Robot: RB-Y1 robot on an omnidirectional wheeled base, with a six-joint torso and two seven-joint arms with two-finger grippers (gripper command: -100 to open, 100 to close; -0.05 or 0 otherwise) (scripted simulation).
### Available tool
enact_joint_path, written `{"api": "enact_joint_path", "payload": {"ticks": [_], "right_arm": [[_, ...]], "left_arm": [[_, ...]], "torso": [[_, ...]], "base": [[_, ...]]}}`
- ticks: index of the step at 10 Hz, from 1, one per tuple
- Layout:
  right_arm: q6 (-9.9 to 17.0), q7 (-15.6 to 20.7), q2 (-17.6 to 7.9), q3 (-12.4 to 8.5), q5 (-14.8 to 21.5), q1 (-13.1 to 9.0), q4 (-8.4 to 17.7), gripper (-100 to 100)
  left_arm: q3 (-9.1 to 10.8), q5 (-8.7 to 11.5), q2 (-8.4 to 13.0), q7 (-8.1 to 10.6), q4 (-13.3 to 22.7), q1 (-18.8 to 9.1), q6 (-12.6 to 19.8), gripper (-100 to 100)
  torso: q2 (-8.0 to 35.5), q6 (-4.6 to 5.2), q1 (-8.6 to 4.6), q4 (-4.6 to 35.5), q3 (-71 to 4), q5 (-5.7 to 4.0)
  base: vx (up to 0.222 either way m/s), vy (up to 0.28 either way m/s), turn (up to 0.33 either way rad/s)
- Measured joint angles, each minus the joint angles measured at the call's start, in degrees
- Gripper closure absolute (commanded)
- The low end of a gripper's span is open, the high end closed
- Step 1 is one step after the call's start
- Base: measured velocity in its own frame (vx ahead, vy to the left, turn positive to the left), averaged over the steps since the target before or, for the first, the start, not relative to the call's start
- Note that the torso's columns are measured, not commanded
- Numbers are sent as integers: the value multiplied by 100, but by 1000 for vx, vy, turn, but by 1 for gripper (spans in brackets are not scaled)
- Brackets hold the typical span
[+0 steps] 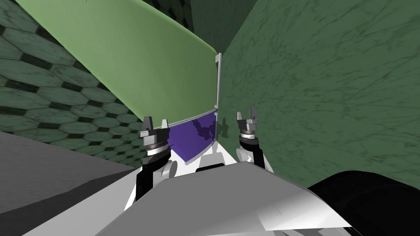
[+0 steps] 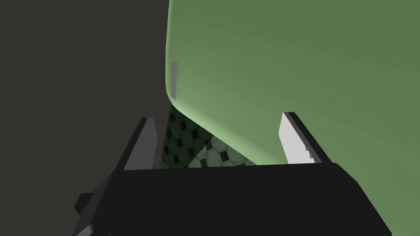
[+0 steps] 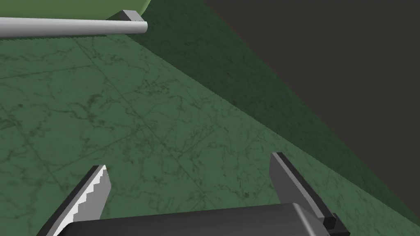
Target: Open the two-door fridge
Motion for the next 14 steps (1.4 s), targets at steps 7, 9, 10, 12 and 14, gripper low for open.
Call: {"api": "enact_joint_path", "payload": {"ticks": [7, 9, 10, 12, 14], "right_arm": [[0, 0, 0, 0, 0, 0, -1, 0], [0, 0, 0, 0, 0, 0, -2, 0], [-1, 0, 0, 0, 0, 0, -2, 0], [0, 0, 0, 0, 0, 0, 1, 0], [0, 0, 0, 0, 0, 1, 1, 0]], "left_arm": [[0, 0, 0, 0, -1, 0, 0, 0], [0, 0, 0, 0, -2, 0, 0, 0], [0, 0, 0, 0, -2, 0, -1, -100], [9, 2, 228, -54, 114, -112, 45, -100], [31, 7, 455, -154, 236, -314, 202, -100]], "torso": [[2693, 0, 0, 2691, -5381, 0], [3539, 0, 0, 3537, -7073, 0], [3962, 0, 0, 3960, -7919, 0], [4207, 1, 0, 4205, -8426, 0], [4224, 0, -2, 4226, -8457, 0]], "base": [[0, 0, 0], [0, 0, 0], [7, -4, -25], [6, -9, -47], [11, -14, -60]]}}
